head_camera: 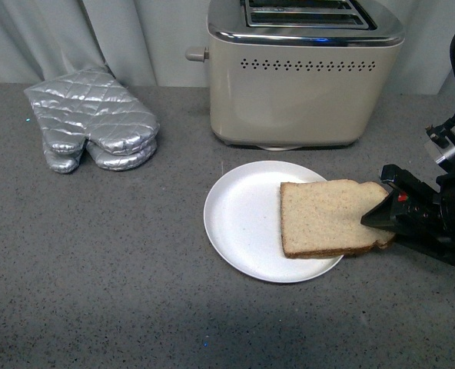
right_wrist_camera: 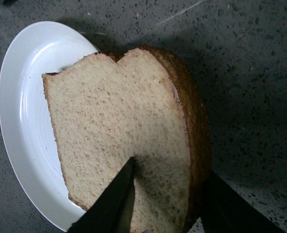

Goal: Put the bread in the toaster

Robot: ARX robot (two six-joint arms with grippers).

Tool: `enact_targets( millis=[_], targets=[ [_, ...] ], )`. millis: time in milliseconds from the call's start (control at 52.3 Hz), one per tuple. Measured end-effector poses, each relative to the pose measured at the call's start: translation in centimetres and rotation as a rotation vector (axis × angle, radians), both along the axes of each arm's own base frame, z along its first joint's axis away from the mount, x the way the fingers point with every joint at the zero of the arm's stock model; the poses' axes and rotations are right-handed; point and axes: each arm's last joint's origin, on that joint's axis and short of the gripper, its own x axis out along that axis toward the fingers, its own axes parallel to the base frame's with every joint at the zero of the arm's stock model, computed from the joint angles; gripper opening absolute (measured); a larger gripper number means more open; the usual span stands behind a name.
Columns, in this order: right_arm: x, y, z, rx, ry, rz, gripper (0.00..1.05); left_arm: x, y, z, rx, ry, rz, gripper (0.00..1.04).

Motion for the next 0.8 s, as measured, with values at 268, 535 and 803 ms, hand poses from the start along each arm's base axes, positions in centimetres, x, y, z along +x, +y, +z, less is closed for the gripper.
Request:
enact_targets(
  millis=[268, 535, 803],
  targets=[
    [0.1, 0.1, 1.9, 0.024, -0.021, -0.005, 0.01, 0.0, 0.0, 0.0, 0.000, 0.000, 0.000, 0.98],
    [-1.8, 1.1, 8.9, 0.120, -0.094, -0.097, 0.01, 0.0, 0.0, 0.0, 0.000, 0.000, 0.000, 0.98],
    [-5.0, 3.2, 17.8, 0.053, -0.196, -0.488, 0.01, 0.0, 0.0, 0.0, 0.000, 0.000, 0.000, 0.98]
  ],
)
